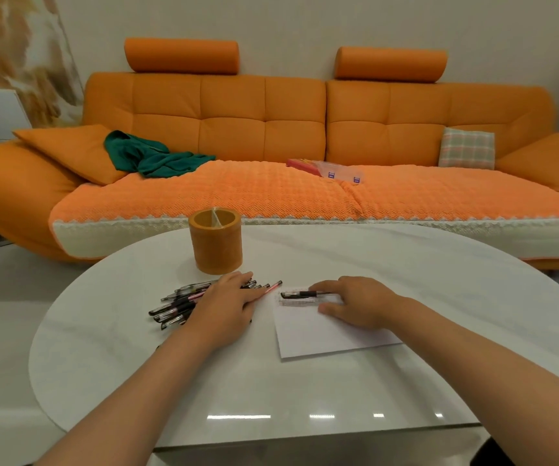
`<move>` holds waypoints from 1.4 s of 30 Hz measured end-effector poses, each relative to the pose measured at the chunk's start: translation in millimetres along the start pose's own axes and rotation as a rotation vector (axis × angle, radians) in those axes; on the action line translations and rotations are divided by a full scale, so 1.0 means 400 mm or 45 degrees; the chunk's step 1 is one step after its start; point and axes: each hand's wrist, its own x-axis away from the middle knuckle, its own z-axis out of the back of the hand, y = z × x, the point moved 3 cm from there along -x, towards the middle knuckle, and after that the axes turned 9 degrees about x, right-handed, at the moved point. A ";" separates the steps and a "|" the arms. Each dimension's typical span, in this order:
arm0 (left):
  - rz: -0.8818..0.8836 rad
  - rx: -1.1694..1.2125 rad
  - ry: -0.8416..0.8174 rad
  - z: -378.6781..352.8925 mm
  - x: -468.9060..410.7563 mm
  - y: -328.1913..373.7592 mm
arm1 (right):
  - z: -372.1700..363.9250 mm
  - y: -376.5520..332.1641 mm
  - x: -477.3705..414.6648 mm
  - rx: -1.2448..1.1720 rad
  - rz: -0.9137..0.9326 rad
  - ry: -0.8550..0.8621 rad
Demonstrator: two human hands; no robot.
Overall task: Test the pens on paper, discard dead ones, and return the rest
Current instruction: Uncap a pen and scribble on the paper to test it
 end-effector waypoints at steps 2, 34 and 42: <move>0.042 -0.001 0.016 -0.001 -0.004 0.001 | 0.000 0.023 0.016 -0.015 -0.036 -0.016; -0.028 1.109 0.294 0.036 -0.004 0.165 | 0.115 -0.144 0.082 -0.210 0.153 0.363; -0.068 0.960 0.171 0.026 -0.028 0.160 | 0.089 -0.110 0.087 -0.202 0.088 0.287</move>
